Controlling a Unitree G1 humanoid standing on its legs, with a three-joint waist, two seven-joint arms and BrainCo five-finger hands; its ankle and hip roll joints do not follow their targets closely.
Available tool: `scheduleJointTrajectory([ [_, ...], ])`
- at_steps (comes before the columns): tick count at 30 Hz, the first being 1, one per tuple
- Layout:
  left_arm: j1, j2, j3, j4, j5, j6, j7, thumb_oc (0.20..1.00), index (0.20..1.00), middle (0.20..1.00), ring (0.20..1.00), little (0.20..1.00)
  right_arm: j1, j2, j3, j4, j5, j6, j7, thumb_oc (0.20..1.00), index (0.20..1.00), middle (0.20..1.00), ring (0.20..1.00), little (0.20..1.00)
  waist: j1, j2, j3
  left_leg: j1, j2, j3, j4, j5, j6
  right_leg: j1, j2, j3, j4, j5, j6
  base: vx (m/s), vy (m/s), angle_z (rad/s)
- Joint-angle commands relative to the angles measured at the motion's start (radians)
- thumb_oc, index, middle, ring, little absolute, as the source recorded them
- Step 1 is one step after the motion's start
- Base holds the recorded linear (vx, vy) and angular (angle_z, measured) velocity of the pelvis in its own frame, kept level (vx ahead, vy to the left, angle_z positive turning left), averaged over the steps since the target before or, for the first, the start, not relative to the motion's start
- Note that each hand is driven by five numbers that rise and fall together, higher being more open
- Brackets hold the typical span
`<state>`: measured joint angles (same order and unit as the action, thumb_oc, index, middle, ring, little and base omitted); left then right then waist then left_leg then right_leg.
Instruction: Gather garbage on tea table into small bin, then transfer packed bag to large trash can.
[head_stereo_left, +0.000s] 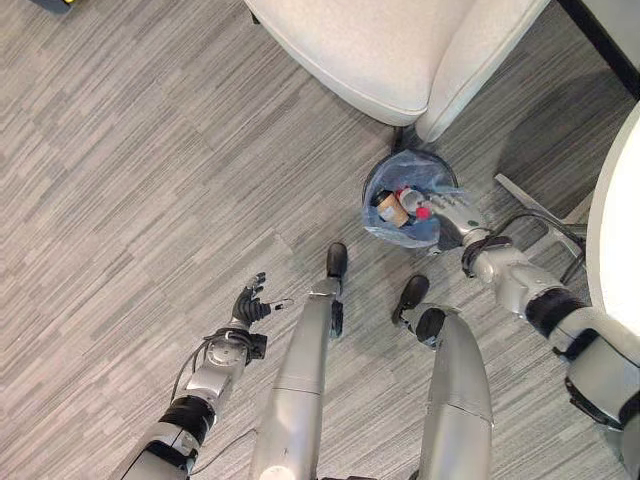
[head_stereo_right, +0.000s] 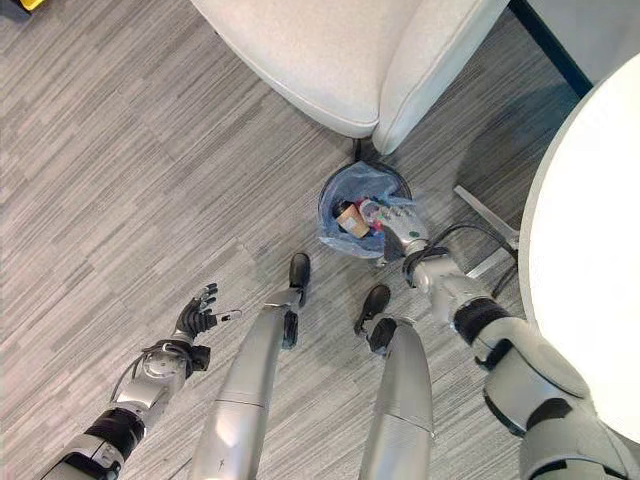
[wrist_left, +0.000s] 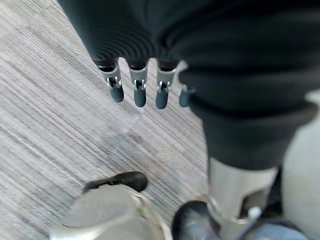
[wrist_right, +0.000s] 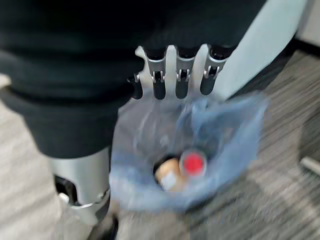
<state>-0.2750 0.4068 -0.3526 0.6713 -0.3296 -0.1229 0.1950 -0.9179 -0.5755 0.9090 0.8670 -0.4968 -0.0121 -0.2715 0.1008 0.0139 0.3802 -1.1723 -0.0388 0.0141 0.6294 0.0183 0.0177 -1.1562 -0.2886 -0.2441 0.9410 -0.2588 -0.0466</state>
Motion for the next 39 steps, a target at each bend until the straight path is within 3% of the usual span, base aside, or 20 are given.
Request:
scheduleJointTrajectory([
  [1, -0.012, 0.023, -0.008, 0.007, 0.017, -0.032, 0.014, 1.0, 1.0, 1.0, 1.0, 1.0, -0.072, -0.013, 0.042, 0.057, -0.084, 0.026, 0.002, 1.0, 1.0, 1.0, 1.0, 1.0, 0.03, 0.06, 0.053, -0.01, -0.002, -0.023, 0.039, -0.109, -0.043, 0.004, -0.01, 0.094, -0.099, 0.008, 0.085, 0.01, -0.006, 0.1],
  [6, -0.032, 0.026, -0.028, 0.008, 0.008, -0.036, 0.023, 1.0, 1.0, 1.0, 1.0, 1.0, -0.088, 0.055, 0.078, 0.177, -0.1, 0.05, 0.023, 1.0, 1.0, 1.0, 1.0, 1.0, 0.047, 0.079, 0.075, -0.033, -0.017, -0.022, 0.045, -0.1, -0.041, -0.021, -0.016, 0.099, -0.081, 0.005, 0.082, 0.0, -0.009, 0.11],
  [7, -0.04, 0.021, -0.036, 0.01, 0.01, -0.037, 0.026, 1.0, 1.0, 1.0, 1.0, 1.0, -0.082, 0.074, 0.066, 0.193, -0.082, 0.05, 0.023, 0.2, 0.2, 0.2, 0.2, 0.2, 0.048, 0.082, 0.08, -0.04, -0.022, -0.022, 0.05, -0.097, -0.04, -0.027, -0.016, 0.1, -0.074, 0.003, 0.08, 0.0, -0.015, 0.11],
  [25, -0.044, 0.01, 0.002, -0.023, 0.006, -0.028, 0.023, 1.0, 1.0, 1.0, 1.0, 1.0, -0.026, 0.003, -0.143, -0.003, 0.159, 0.017, -0.026, 0.2, 0.2, 0.2, 0.2, 0.2, 0.018, 0.061, 0.096, 0.048, -0.007, -0.015, -0.01, -0.095, -0.028, 0.041, 0.016, 0.109, -0.129, 0.034, 0.09, -0.01, -0.003, -0.01],
  [30, -0.037, -0.002, 0.029, -0.021, 0.011, -0.014, 0.008, 1.0, 1.0, 1.0, 1.0, 1.0, 0.074, 0.023, -0.274, -0.161, 0.296, -0.021, -0.014, 0.2, 0.2, 0.2, 0.2, 0.2, 0.002, 0.045, 0.082, 0.2, 0.002, -0.014, -0.134, -0.07, -0.037, 0.186, 0.037, 0.085, -0.246, 0.069, 0.104, -0.03, -0.019, -0.1],
  [38, 0.063, -0.006, 0.09, -0.042, 0.059, 0.009, -0.036, 1.0, 1.0, 1.0, 1.0, 1.0, 0.388, 0.092, -0.471, -0.541, 0.455, -0.102, 0.066, 0.2, 0.2, 0.2, 0.2, 0.2, -0.044, 0.005, 0.031, 0.588, 0.011, -0.01, -0.348, -0.053, -0.043, 0.569, 0.063, 0.039, -0.496, 0.133, 0.131, 0.05, 0.001, -0.06],
  [39, 0.08, -0.009, 0.098, -0.052, 0.062, 0.006, -0.038, 1.0, 1.0, 1.0, 1.0, 1.0, 0.429, 0.107, -0.505, -0.576, 0.489, -0.11, 0.075, 0.2, 0.2, 0.2, 0.2, 0.2, -0.049, 0.0, 0.02, 0.631, 0.013, -0.003, -0.387, -0.021, -0.041, 0.619, 0.066, 0.02, -0.542, 0.169, 0.13, 0.02, 0.043, -0.18],
])
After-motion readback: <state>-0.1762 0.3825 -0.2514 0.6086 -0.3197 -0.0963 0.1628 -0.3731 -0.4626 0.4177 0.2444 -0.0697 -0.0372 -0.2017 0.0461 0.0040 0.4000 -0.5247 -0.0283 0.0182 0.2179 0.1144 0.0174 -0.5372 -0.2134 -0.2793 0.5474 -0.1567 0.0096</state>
